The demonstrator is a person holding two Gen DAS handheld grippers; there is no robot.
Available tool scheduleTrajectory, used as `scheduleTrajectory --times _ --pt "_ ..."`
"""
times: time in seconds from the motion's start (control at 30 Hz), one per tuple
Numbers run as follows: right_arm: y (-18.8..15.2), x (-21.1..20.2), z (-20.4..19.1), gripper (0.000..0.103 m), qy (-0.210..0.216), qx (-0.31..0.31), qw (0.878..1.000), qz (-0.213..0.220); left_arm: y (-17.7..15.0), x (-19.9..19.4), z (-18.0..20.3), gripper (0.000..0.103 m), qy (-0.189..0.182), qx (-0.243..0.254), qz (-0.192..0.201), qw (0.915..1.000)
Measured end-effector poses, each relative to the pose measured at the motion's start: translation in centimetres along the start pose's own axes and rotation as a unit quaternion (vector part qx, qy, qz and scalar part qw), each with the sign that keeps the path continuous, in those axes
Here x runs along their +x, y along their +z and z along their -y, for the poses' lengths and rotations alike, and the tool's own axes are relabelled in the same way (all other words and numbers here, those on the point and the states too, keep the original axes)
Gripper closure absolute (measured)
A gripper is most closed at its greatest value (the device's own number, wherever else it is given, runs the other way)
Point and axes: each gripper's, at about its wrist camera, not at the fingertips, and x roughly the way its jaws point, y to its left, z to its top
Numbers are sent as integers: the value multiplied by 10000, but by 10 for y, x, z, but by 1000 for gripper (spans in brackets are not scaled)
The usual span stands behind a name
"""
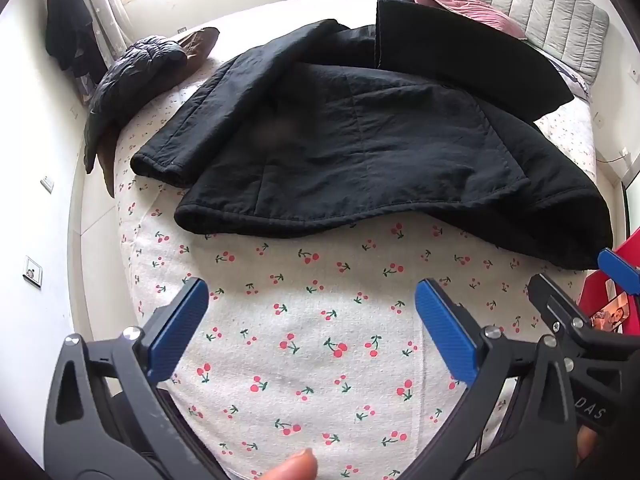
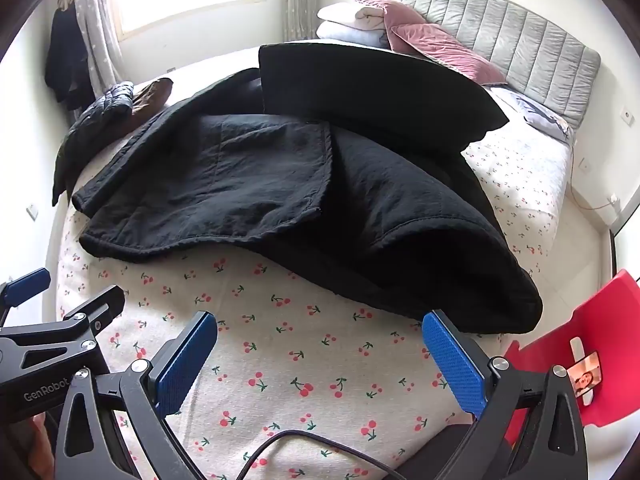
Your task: Fold large clothes
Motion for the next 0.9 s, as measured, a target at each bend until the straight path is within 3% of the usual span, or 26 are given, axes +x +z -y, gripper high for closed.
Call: scheduleTrajectory --times 0.9 --pt "-2 6 2 0 27 24 10000 -23 0 3 -2 0 -25 23 -35 10000"
